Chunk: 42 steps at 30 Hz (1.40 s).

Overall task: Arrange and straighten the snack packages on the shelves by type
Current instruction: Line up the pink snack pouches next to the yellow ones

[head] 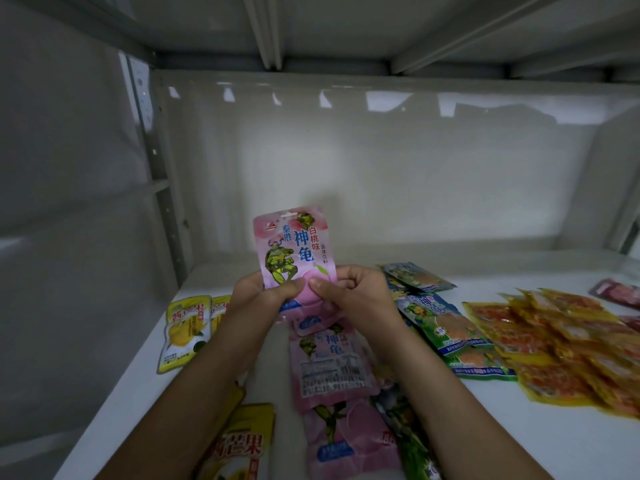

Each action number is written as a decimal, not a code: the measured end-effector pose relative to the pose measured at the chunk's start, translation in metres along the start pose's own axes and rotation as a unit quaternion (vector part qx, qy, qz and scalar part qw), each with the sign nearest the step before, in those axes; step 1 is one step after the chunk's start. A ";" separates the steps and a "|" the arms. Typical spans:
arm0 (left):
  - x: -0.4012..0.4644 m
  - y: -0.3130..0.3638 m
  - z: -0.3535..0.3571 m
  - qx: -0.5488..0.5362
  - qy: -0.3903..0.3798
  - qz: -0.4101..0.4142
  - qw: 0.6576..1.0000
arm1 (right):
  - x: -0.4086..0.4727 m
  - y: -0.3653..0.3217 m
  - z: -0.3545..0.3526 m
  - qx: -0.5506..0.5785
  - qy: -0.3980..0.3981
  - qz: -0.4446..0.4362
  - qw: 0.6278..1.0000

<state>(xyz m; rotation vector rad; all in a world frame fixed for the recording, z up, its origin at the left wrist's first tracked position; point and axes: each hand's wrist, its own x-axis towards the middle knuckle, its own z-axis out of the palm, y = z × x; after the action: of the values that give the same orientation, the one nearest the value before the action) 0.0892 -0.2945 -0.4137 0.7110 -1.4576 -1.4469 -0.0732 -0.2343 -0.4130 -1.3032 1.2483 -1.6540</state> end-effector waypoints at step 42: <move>0.014 -0.034 -0.014 0.420 0.095 0.096 0.898 | 0.014 0.020 -0.023 -0.529 0.050 0.017 0.847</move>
<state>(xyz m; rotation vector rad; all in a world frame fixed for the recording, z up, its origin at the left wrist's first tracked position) 0.0892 -0.3180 -0.4450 1.1439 -1.9236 -0.5223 -0.1002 -0.2471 -0.4282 -1.7621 2.3966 -0.9485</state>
